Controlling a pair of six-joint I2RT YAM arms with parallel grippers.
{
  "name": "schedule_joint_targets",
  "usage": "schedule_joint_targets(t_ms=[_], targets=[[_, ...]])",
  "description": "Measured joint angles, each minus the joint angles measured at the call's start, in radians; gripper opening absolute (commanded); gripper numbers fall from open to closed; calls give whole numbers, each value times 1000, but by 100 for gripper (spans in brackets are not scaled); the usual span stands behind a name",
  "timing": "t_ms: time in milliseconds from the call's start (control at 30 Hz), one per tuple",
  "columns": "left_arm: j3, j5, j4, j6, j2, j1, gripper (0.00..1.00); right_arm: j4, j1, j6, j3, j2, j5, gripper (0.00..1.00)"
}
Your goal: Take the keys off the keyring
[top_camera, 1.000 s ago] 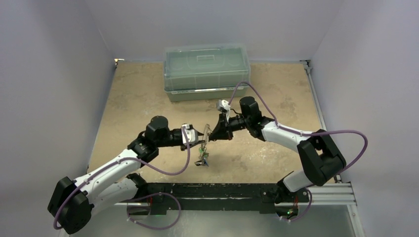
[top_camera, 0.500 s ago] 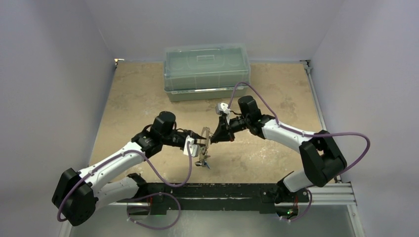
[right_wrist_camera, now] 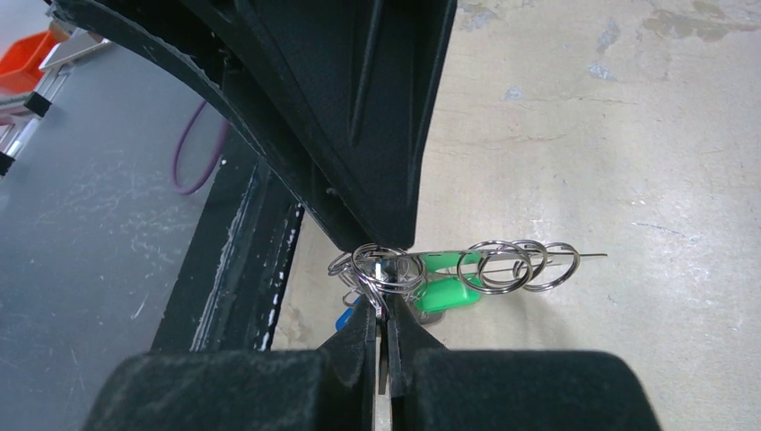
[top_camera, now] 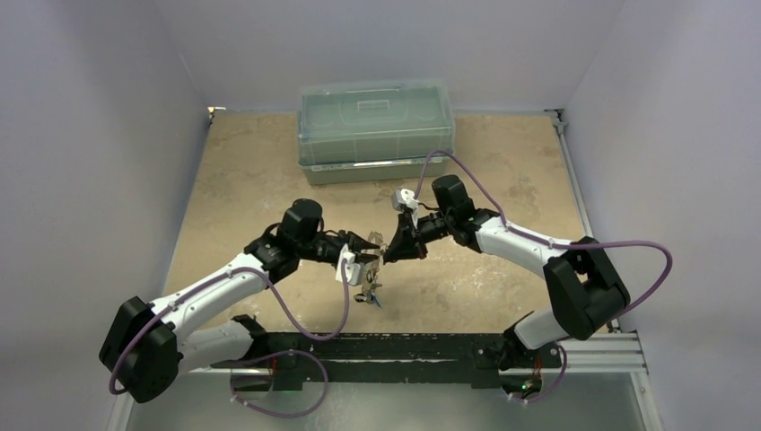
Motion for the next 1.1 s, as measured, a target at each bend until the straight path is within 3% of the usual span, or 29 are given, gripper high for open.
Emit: schedule_joint_targets(t_ms=[233, 533, 667, 767, 867, 1100], targets=[[24, 17, -2, 70, 52, 2, 24, -5, -1, -2, 0, 0, -2, 0], [65, 32, -58, 143, 85, 6, 11, -23, -3, -16, 2, -2, -2, 0], [75, 31, -91, 175, 87, 0, 0, -29, -3, -20, 2, -2, -2, 0], [79, 26, -100, 183, 87, -11, 0, -45, -2, -21, 2, -2, -3, 0], [79, 12, -91, 138, 88, -19, 0, -56, -2, -23, 2, -2, -2, 0], [79, -34, -16, -159, 89, -27, 0, -71, -2, -32, 4, -2, 6, 0]])
